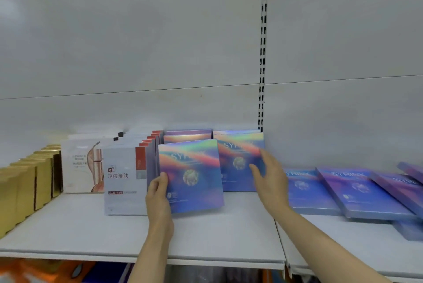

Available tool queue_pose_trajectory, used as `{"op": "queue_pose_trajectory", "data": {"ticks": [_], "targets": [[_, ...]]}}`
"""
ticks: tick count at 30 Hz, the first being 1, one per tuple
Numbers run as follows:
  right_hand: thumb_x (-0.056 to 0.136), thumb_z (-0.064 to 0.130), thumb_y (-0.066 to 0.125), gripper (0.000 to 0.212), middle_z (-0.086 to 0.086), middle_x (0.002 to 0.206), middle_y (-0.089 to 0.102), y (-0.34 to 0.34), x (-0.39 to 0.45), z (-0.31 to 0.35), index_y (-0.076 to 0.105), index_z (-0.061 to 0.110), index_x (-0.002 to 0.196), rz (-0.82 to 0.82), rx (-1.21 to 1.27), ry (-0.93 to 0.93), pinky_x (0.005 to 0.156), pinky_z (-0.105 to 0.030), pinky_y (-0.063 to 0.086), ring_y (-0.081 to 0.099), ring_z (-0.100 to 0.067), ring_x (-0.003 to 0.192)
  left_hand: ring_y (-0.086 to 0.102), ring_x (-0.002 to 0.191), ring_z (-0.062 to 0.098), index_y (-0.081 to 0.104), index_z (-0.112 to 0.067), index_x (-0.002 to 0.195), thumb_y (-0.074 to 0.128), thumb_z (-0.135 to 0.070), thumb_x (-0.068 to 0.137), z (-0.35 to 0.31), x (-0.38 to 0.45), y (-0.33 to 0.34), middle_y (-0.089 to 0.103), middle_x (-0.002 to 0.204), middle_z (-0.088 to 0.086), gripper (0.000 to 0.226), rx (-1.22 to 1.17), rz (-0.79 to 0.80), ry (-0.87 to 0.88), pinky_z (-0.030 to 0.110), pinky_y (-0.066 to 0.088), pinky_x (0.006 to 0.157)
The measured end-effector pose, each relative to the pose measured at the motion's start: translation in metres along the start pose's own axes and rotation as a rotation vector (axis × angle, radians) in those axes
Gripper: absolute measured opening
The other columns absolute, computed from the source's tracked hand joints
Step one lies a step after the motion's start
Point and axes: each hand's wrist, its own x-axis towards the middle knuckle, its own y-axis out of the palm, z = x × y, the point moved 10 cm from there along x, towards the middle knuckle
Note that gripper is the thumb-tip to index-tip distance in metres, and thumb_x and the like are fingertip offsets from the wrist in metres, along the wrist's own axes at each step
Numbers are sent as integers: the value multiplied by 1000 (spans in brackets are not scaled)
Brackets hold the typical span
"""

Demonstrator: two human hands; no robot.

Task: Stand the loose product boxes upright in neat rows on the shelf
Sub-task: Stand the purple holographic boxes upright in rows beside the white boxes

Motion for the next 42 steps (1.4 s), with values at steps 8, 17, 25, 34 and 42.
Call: {"op": "queue_pose_trajectory", "data": {"ticks": [8,17,25,34,42], "targets": [[87,20,68,56,27,104,62,79,-55,45,46,39,134,345,168,-61,86,-23,52,65,-7,99,59,88,17,58,-14,105,52,-31,102,-6,9,10,64,95,-1,17,220,53,130,16,47,70],[82,16,67,54,20,98,68,106,-45,47,55,26,134,270,122,11,85,-29,55,66,-9,92,1,152,29,-15,-5,152,78,-16,81,-9,14,47,-7,164,13,117,928,275,423,31,5,120],[85,13,59,65,10,133,60,129,-41,37,42,22,147,286,91,96,99,-29,48,58,-10,117,-13,151,33,-23,-14,149,81,-29,78,1,24,54,-27,158,18,127,1114,329,486,38,4,121],[87,14,61,57,-2,132,55,114,-45,57,45,11,142,220,-238,-125,99,-27,38,45,-22,123,40,138,39,20,-1,151,99,-28,46,-5,14,68,34,155,21,134,1292,379,825,51,36,108],[64,13,82,48,-1,104,70,7,-65,46,68,12,110,-28,-567,-298,80,-33,53,67,-23,93,34,140,40,43,3,145,92,-31,61,-6,-34,103,38,152,25,102,1297,427,914,47,23,112]]}}
